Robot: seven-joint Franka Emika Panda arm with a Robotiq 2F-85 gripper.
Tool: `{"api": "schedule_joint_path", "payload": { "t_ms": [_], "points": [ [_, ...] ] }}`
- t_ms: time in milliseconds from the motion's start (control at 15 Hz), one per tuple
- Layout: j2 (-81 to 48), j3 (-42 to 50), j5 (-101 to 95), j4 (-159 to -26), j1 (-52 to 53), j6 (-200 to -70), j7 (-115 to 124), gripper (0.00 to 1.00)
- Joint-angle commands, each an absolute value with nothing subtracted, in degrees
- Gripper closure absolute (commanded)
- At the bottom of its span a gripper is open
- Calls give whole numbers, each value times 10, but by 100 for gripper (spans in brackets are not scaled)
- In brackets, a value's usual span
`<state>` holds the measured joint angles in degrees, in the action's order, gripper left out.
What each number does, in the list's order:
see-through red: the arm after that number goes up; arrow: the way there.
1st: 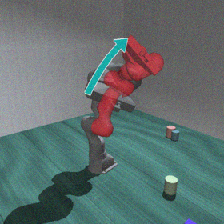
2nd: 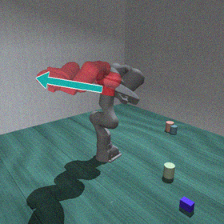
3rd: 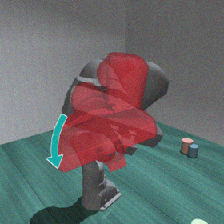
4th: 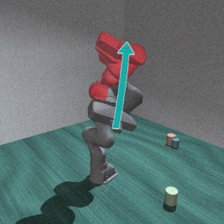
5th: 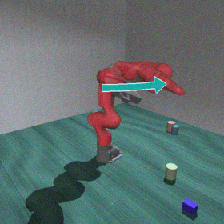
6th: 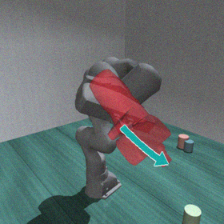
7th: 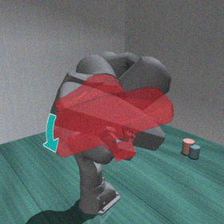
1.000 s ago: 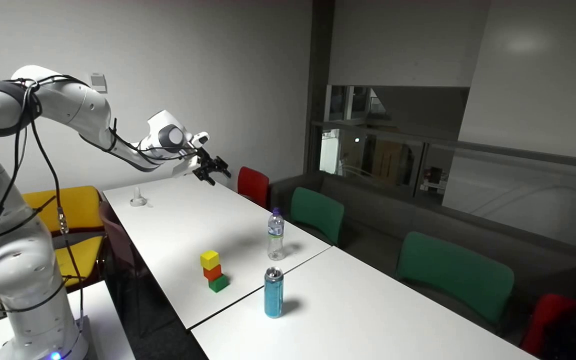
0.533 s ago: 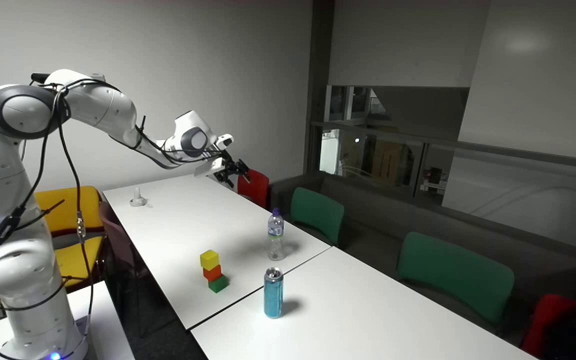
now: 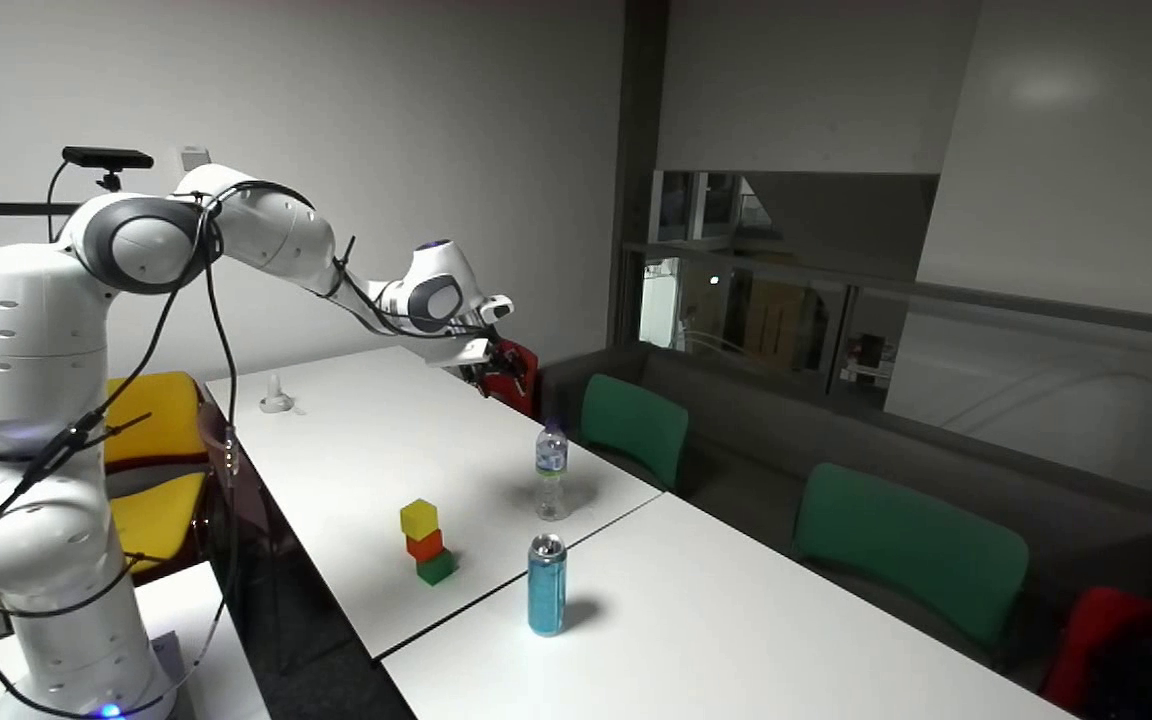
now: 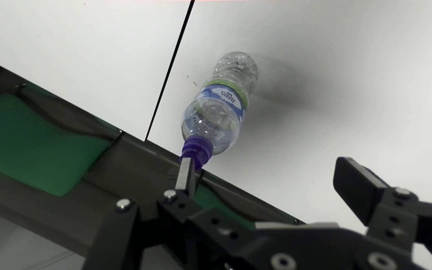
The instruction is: Move the bottle
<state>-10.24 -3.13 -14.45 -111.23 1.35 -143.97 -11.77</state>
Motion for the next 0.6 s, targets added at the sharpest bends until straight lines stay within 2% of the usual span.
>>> {"api": "schedule_joint_path", "payload": {
  "t_ms": [0,533],
  "points": [
    [-114,-27,-138,-1096,17,-1427,-122,0],
    [-128,-17,-174,-1089,29,-1466,-69,0]
  ]
}}
